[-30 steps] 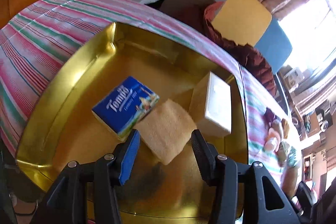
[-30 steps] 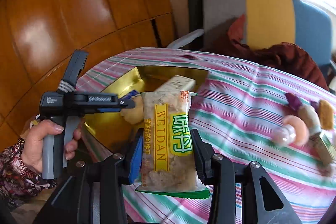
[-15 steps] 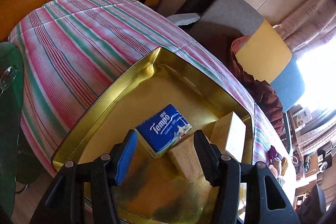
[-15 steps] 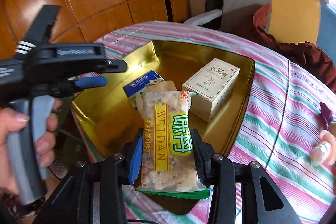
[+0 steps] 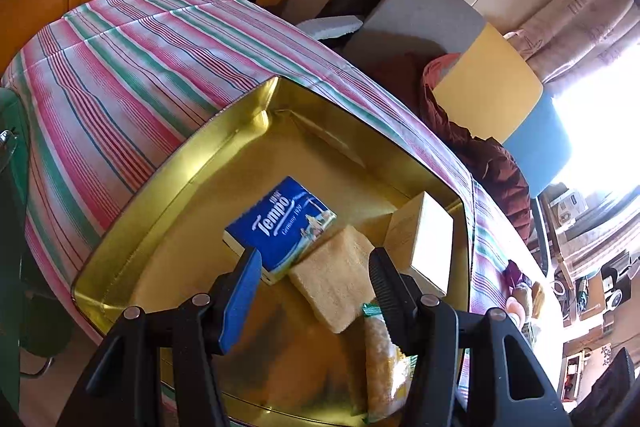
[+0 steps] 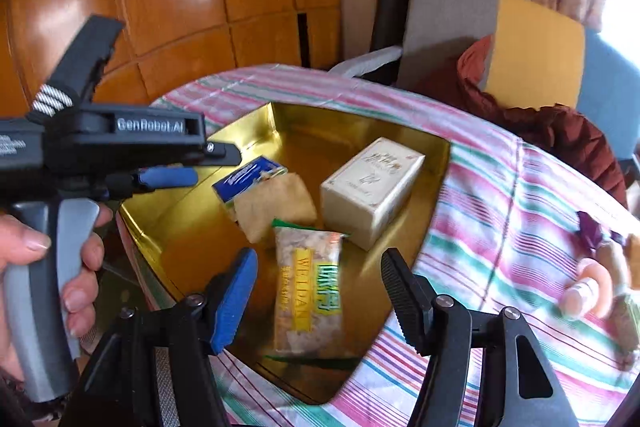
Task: Organize objects
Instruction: 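Carry the sponge and snack bag into the gold tray and open both tools, then reach the right tool to the green essential-oil box and grasp it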
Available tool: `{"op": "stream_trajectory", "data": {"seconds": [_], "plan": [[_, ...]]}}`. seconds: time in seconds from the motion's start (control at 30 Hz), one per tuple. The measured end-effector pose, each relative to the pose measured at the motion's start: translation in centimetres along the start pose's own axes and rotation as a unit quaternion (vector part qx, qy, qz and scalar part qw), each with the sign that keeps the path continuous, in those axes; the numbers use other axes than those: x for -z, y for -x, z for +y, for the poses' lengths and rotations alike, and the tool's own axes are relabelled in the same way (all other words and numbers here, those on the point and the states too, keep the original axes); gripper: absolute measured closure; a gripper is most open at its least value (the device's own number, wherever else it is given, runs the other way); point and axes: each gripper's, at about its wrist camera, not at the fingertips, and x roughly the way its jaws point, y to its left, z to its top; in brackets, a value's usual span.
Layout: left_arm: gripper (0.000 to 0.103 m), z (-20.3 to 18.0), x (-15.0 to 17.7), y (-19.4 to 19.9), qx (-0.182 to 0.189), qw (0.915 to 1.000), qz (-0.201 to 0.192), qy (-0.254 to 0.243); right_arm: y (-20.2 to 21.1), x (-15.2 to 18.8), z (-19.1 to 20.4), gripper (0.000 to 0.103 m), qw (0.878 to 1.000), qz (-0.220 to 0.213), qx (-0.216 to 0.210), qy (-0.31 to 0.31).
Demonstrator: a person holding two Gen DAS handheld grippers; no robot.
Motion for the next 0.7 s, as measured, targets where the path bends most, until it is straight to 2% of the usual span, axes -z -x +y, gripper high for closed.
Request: {"op": "stream_trajectory", "data": {"seconds": [0.33, 0.53, 0.7], "plan": [[0.046, -1.6, 1.0, -0.1, 0.008, 0.9995, 0.008, -0.028, 2.9, 1.3, -4.5, 0.032, 0.998, -0.015, 0.040, -0.055], [0.046, -3.2, 2.3, 0.1, 0.034, 0.9974, 0.007, -0.063, 3.8, 3.6, -8.3, 0.031, 0.993, 0.007, 0.079, -0.085], [0.046, -5.5, 3.7, 0.4, 0.056, 0.9921, 0.011, -0.112, 4.2, 5.5, -11.0, 0.031, 0.989, 0.026, 0.095, -0.111]]}}
